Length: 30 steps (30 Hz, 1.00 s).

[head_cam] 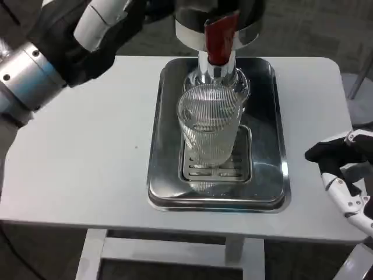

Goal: Grasp the cup under the faucet to collect the drink, then remove the cup.

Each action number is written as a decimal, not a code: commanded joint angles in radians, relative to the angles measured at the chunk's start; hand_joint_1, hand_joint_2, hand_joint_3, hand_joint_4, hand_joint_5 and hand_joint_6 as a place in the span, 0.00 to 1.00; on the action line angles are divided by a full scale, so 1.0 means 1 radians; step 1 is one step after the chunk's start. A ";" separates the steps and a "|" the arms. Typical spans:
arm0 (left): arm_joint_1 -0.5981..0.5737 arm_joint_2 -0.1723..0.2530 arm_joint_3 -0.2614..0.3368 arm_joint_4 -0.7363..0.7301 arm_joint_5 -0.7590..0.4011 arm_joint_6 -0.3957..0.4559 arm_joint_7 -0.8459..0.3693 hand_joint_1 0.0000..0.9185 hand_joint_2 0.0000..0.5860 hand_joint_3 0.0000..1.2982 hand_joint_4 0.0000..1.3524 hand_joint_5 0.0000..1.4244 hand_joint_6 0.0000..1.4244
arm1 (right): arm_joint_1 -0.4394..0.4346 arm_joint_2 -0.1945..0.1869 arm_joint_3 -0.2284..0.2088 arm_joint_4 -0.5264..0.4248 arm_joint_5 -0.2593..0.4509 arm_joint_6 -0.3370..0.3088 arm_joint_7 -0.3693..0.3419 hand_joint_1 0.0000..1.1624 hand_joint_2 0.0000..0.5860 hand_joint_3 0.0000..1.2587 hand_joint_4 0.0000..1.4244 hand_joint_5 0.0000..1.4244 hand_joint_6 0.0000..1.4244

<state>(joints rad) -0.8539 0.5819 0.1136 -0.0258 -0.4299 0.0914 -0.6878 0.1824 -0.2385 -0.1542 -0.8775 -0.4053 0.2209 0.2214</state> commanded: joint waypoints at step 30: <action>0.015 0.006 -0.085 0.073 0.093 0.050 -0.161 0.00 0.13 0.11 0.07 0.12 0.16 | 0.041 0.000 -0.040 -0.034 0.047 -0.011 -0.006 0.56 0.85 0.49 0.35 0.35 0.40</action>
<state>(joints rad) -0.8694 0.5675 0.0584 0.0398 -0.3749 0.1612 -0.8040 0.2037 -0.2388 -0.1858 -0.8977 -0.3669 0.2205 0.2208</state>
